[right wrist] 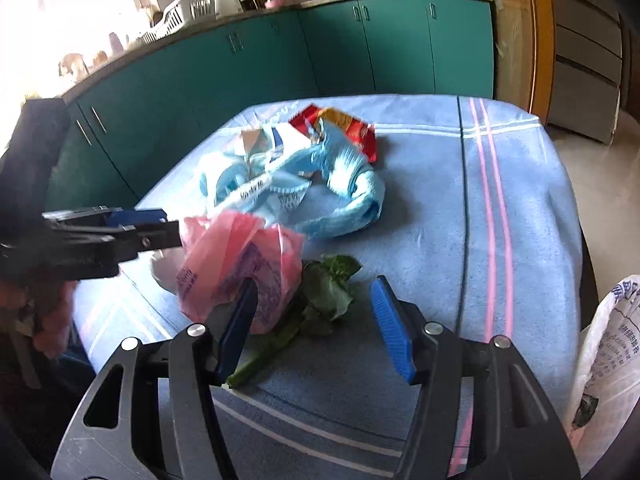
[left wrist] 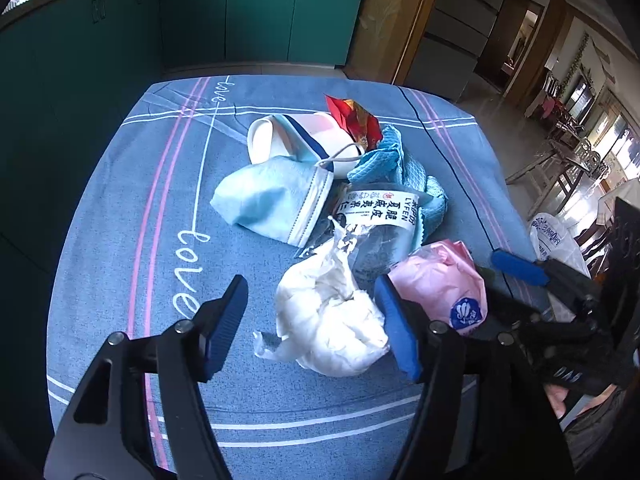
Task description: Collect trash
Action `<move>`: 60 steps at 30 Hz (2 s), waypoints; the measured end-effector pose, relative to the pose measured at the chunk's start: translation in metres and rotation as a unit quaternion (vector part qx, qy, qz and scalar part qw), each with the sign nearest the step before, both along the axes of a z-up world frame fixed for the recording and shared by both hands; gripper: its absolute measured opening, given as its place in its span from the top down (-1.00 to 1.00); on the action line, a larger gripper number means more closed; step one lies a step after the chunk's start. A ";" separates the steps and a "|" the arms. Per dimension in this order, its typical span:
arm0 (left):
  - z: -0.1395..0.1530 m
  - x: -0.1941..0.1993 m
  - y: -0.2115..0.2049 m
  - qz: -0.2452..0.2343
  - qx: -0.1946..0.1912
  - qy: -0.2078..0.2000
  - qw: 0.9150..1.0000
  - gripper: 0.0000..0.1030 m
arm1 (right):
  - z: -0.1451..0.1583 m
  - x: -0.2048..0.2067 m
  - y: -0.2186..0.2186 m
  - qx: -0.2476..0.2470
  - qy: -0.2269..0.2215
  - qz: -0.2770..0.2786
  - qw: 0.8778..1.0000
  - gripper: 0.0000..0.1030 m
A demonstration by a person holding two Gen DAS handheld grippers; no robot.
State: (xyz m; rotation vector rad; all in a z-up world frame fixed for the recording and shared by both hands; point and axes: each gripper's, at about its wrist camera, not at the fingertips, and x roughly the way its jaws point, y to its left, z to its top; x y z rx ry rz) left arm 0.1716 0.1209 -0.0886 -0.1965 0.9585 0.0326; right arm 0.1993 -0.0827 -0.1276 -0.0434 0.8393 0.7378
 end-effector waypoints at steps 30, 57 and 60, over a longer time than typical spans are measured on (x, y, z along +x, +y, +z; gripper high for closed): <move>0.021 -0.014 -0.002 -0.012 -0.014 -0.061 0.998 0.65 | 0.011 -0.004 -0.017 -0.008 -0.032 -0.030 0.999 0.93; 0.000 -0.007 -0.002 0.002 -0.005 -0.005 1.000 -0.56 | 0.008 0.003 -0.028 -0.017 -0.029 -0.051 0.998 0.92; -0.007 -0.004 -0.011 -0.007 0.012 0.012 1.000 -0.56 | 0.002 0.004 -0.020 -0.018 -0.017 -0.043 0.999 0.73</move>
